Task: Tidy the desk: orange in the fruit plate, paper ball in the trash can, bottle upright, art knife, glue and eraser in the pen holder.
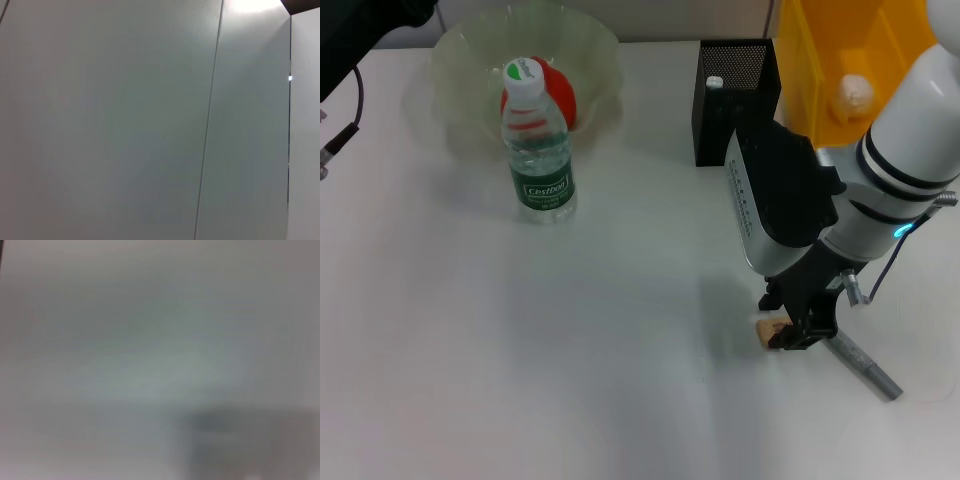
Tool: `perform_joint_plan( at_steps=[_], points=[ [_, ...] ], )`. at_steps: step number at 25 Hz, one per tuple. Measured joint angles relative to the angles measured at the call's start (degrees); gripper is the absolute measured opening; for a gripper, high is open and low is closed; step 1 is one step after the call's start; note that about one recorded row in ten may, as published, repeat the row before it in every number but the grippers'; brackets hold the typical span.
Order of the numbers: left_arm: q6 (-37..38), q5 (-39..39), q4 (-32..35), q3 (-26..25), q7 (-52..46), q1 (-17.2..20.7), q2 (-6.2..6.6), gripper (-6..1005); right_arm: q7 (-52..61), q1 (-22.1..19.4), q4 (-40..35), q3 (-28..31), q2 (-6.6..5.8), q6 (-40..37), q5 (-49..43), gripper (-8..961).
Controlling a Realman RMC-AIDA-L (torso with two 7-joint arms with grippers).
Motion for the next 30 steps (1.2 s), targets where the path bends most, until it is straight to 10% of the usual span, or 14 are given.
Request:
perform_joint_plan(
  at_steps=[30],
  points=[
    [0.3,0.0,0.0,-0.3,0.2,-0.2,0.19,728,1.3,2.5,4.7,0.4,0.06,0.0,1.2,276]
  ],
)
